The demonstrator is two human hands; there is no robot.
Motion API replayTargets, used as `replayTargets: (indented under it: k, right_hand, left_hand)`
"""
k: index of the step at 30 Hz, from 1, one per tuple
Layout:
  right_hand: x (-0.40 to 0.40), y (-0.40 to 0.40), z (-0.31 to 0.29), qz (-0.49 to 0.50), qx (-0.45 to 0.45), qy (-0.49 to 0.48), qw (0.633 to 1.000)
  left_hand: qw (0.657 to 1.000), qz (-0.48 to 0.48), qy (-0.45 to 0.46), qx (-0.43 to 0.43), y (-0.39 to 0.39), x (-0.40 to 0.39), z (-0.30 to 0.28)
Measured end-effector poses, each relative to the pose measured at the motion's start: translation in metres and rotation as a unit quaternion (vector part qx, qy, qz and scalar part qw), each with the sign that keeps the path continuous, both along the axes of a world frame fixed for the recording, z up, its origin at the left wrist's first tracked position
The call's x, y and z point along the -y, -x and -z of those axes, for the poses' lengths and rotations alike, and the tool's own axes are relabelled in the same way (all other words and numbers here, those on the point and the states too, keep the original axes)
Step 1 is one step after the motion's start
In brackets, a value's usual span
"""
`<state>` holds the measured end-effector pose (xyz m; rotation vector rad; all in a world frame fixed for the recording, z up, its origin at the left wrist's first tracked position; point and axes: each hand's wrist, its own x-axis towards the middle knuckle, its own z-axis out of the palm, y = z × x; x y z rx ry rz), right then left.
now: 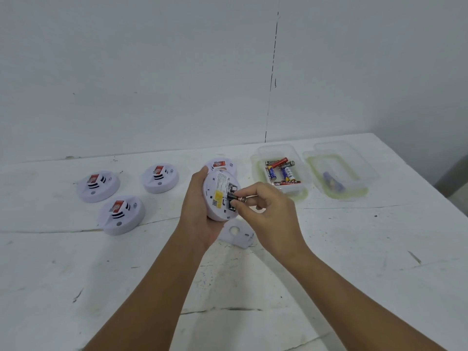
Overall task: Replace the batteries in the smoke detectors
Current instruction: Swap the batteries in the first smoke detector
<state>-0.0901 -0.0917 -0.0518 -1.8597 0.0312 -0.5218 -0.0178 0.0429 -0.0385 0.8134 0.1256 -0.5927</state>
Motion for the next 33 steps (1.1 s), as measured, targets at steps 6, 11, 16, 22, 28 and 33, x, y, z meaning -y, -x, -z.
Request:
replayTargets:
  k: [6, 11, 16, 22, 28, 33]
  right_hand:
    - [-0.011, -0.004, 0.013, 0.018, 0.069, 0.051, 0.996]
    - [-0.001, -0.004, 0.011, -0.049, 0.061, 0.063, 0.995]
    - [0.004, -0.009, 0.005, -0.043, 0.057, 0.04, 0.997]
    - [0.013, -0.012, 0.002, -0.083, 0.052, 0.042, 0.994]
    - [0.018, -0.018, 0.003, -0.07, 0.076, 0.09, 0.991]
    - [0.014, -0.02, 0.007, -0.05, 0.091, 0.088, 0.991]
  left_hand:
    - [1.0, -0.006, 0.015, 0.001, 0.001, -0.006, -0.007]
    - [1.0, -0.011, 0.018, 0.011, 0.001, -0.01, -0.011]
    - [0.999, -0.009, 0.015, 0.036, 0.003, -0.006, -0.015]
    - [0.998, -0.003, 0.002, 0.059, -0.002, -0.005, -0.021]
    - [0.998, -0.003, 0.002, 0.061, -0.003, -0.004, -0.027]
    - [0.997, -0.008, -0.021, 0.069, -0.006, -0.003, -0.026]
